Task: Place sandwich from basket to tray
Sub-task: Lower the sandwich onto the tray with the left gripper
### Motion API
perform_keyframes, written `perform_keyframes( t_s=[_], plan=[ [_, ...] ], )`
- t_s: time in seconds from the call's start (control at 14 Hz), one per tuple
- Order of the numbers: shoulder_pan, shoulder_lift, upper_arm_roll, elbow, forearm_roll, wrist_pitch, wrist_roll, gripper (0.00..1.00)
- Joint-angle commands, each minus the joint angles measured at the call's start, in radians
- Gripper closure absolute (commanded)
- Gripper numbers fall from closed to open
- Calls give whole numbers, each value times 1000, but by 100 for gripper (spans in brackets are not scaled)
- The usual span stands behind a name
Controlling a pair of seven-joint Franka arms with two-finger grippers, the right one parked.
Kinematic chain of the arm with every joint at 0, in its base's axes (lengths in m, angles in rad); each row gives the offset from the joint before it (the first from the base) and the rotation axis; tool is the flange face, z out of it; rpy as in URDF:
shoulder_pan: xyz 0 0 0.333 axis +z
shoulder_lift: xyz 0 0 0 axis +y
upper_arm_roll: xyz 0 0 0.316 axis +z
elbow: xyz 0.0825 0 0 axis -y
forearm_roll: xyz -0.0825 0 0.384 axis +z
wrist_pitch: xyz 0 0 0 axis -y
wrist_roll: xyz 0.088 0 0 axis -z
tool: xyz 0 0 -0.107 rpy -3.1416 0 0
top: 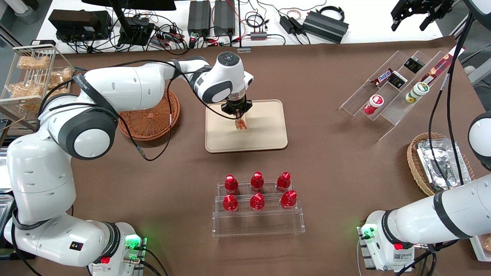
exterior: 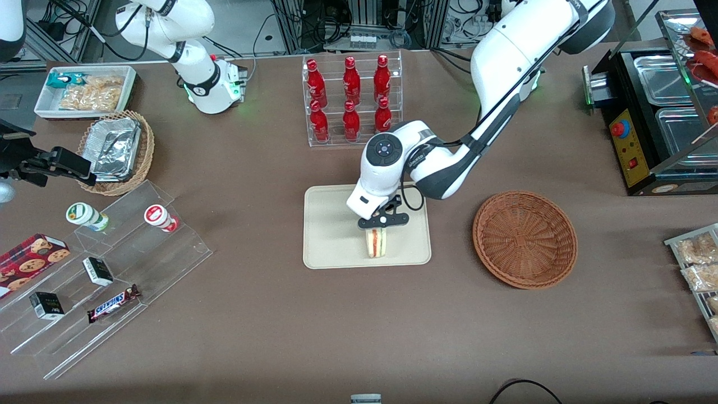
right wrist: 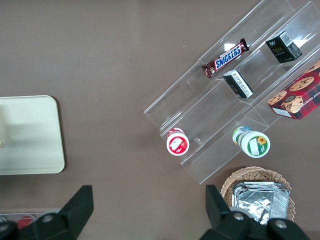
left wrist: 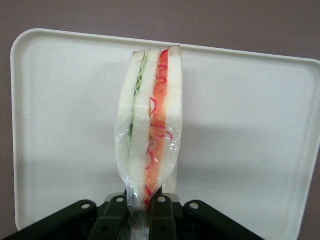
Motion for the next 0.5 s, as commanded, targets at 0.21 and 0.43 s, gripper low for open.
perform_keyframes(
  t_s=[0.21, 0.43],
  plan=[
    [-32, 38, 14, 51, 41, -13, -62, 89],
    [-32, 47, 14, 61, 41, -12, -60, 88]
  ],
)
